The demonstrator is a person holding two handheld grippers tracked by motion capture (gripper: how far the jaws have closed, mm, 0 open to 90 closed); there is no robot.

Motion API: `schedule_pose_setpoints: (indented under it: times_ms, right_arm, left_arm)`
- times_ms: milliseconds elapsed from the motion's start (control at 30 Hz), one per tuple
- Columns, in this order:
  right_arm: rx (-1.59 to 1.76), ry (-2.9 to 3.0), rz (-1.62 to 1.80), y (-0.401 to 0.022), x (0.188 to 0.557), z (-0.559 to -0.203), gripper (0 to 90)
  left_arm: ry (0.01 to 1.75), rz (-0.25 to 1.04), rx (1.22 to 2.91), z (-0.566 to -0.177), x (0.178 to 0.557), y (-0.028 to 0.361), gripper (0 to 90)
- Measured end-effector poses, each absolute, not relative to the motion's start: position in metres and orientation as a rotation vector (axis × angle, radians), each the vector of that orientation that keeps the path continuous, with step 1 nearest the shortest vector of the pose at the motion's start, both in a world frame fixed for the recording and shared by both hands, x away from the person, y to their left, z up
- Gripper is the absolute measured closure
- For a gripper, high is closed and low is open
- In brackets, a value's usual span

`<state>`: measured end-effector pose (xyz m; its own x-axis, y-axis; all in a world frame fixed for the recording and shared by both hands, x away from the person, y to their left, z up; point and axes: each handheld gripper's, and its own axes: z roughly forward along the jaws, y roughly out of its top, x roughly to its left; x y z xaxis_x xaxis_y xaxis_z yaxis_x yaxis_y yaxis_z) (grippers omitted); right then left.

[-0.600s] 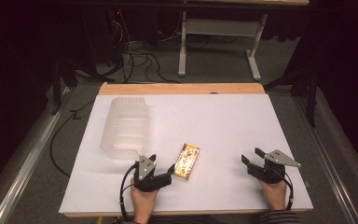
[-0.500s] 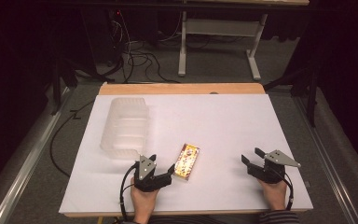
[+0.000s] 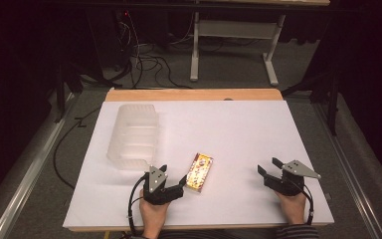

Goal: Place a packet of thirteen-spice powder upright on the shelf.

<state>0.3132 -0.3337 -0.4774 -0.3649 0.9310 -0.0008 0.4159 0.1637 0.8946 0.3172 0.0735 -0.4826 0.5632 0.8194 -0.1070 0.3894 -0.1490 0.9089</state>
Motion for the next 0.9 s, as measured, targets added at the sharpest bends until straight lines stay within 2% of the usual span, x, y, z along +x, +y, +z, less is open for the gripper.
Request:
schedule_pose_setpoints:
  times_ms: [900]
  right_arm:
    - [1.267,1.872,1.14,-0.333,0.313,-0.477,33.0]
  left_arm:
    - [0.982,0.585,1.762,-0.472,0.314,0.064,20.8]
